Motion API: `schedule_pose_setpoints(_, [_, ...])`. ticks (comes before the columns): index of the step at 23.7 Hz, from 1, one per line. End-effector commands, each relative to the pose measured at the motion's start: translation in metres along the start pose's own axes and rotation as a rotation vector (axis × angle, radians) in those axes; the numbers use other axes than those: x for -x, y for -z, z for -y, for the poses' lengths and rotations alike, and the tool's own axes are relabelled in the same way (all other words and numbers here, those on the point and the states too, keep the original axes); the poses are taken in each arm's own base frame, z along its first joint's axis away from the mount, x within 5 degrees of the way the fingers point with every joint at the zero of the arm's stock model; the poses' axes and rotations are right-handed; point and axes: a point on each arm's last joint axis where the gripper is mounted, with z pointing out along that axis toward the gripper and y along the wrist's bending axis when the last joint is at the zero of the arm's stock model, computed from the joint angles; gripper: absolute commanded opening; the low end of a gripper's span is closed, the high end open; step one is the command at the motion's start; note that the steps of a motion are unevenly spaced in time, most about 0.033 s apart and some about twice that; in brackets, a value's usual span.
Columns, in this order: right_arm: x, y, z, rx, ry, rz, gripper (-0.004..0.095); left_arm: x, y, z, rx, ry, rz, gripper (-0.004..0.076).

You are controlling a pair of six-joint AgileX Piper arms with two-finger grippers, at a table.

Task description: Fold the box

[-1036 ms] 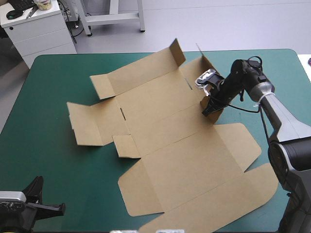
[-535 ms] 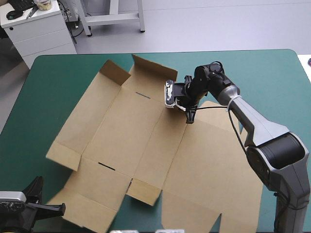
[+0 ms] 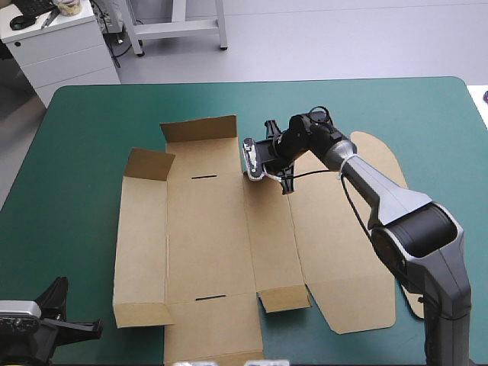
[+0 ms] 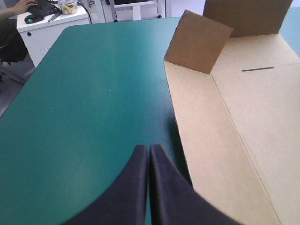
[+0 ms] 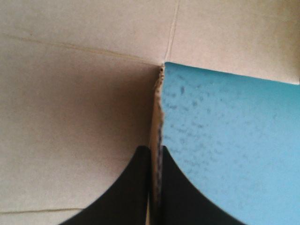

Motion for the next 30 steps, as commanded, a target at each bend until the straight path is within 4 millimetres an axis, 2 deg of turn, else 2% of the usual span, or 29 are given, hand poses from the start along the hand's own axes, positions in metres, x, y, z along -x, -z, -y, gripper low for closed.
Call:
schedule_pose_setpoints(1, [0.017, 0.032, 0.02, -0.169, -0.054, 0.116, 0.0171, 0.012, 0.007, 0.0, 0.0, 0.005, 0.11, -0.001])
schedule_pose_setpoints(2, [0.017, 0.033, 0.021, -0.179, -0.06, 0.122, 0.0239, 0.012, 0.007, 0.0, 0.0, 0.005, 0.11, -0.001])
schedule_pose_setpoints(3, [0.018, 0.033, 0.023, -0.202, -0.081, 0.127, 0.0444, 0.012, 0.007, 0.0, 0.0, 0.005, 0.11, -0.001])
schedule_pose_setpoints(4, [0.018, 0.035, 0.025, -0.216, -0.1, 0.13, 0.0558, 0.012, 0.007, 0.0, 0.0, 0.005, 0.11, -0.001])
schedule_pose_setpoints(5, [0.019, 0.039, 0.026, -0.233, -0.139, 0.137, 0.0728, 0.012, 0.007, 0.0, 0.0, 0.005, 0.11, -0.001])
schedule_pose_setpoints(6, [0.02, 0.044, 0.028, -0.246, -0.176, 0.144, 0.0825, 0.012, 0.007, 0.0, 0.0, 0.005, 0.11, -0.001])
schedule_pose_setpoints(9, [0.02, 0.062, 0.029, -0.27, -0.313, 0.141, 0.0827, 0.012, 0.007, 0.0, 0.0, 0.005, 0.11, -0.001])
schedule_pose_setpoints(11, [0.018, 0.08, 0.031, -0.309, -0.484, 0.123, 0.0758, 0.012, 0.007, 0.0, 0.0, 0.005, 0.11, -0.001])
schedule_pose_setpoints(13, [0.013, 0.1, 0.032, -0.373, -0.638, 0.073, 0.0529, 0.012, 0.007, 0.0, 0.0, 0.005, 0.11, -0.001])
schedule_pose_setpoints(14, [0.009, 0.109, 0.032, -0.407, -0.737, 0.037, 0.0321, 0.012, 0.007, 0.0, 0.0, 0.005, 0.11, -0.001])
schedule_pose_setpoints(17, [0.003, 0.121, 0.031, -0.45, -0.861, -0.005, -0.0028, 0.012, 0.007, 0.0, 0.0, 0.005, 0.11, -0.001])
schedule_pose_setpoints(21, [-0.005, 0.132, 0.029, -0.472, -1.06, -0.001, -0.0005, 0.012, 0.007, 0.0, 0.0, 0.005, 0.11, 0.0004])
schedule_pose_setpoints(23, [-0.011, 0.138, 0.028, -0.474, -1.142, 0.008, -0.0005, 0.012, 0.007, 0.0, 0.0, 0.005, 0.11, 0.0051])
schedule_pose_setpoints(25, [-0.017, 0.143, 0.026, -0.467, -1.22, -0.005, -0.0005, 0.012, 0.007, 0.0, 0.0, 0.005, 0.11, 0.0169])
schedule_pose_setpoints(27, [-0.024, 0.146, 0.022, -0.456, -1.259, -0.033, -0.0005, 0.012, 0.007, 0.0, 0.0, 0.005, 0.11, 0.0364])
schedule_pose_setpoints(30, [-0.031, 0.146, 0.012, -0.443, -1.281, -0.063, -0.0005, 0.012, 0.007, 0.0, 0.005, 0.019, 0.108, 0.0571])
